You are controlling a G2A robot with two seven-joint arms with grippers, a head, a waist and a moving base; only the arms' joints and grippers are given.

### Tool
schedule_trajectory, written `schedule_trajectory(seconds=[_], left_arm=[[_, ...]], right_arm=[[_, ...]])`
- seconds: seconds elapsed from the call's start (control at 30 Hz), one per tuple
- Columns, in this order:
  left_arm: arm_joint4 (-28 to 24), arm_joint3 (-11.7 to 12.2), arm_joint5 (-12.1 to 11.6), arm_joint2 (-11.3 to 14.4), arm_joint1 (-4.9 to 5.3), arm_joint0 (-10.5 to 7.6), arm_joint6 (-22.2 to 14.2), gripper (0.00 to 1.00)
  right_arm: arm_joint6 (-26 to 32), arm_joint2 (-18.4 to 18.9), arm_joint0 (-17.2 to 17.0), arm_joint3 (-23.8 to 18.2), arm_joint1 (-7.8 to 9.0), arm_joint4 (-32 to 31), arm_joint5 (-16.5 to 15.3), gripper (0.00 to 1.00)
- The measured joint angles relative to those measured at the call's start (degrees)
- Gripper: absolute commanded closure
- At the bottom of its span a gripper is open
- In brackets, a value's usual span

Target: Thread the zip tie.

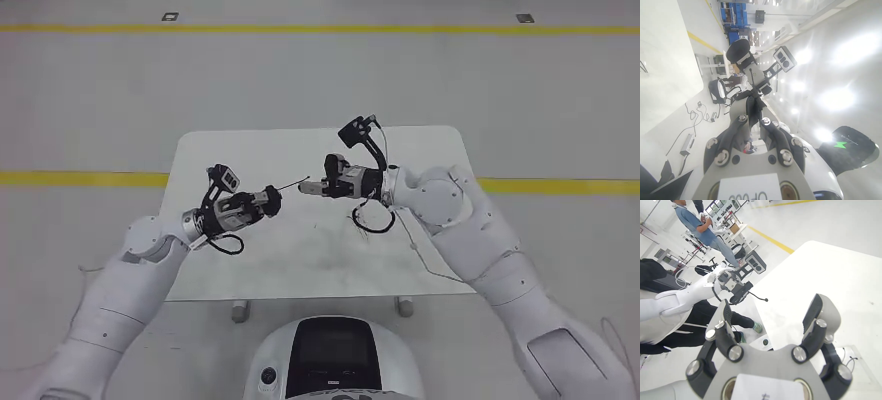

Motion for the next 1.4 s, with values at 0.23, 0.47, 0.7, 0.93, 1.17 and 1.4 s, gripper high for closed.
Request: schedule_trajectory(seconds=[0.23, 0.47, 0.7, 0.93, 1.17, 1.4], left_arm=[[0.17, 0.72, 0.71, 0.21, -0.15, -0.36, -0.24, 1.0], [-0.13, 1.07, 1.06, 0.63, -0.4, -0.77, -0.45, 1.0], [0.17, 1.85, 1.2, 0.85, -0.58, -1.14, -0.26, 1.0], [-0.04, 2.28, 1.52, 0.83, -0.71, -1.33, -0.56, 1.0], [-0.13, 2.28, 1.69, 0.82, -0.8, -1.17, -0.82, 1.0], [-0.18, 2.49, 1.82, 0.6, -0.85, -1.1, -1.07, 1.0]], right_arm=[[-3.44, -3.82, 1.8, 0.63, 2.04, 1.54, 0.0, 0.51], [-6.52, -7.74, 3.46, 0.74, 3.91, 2.46, 0.0, 0.56], [-9.15, -10.9, 4.79, 0.83, 5.5, 3.48, 0.0, 0.58], [-11.4, -13.07, 5.72, 0.34, 7.08, 4.68, 0.0, 0.64], [-12.67, -15.14, 6.76, -0.1, 8.25, 5.78, 0.0, 0.71], [-13.93, -17.06, 7.88, -0.18, 9.07, 6.7, 0.0, 0.76]])
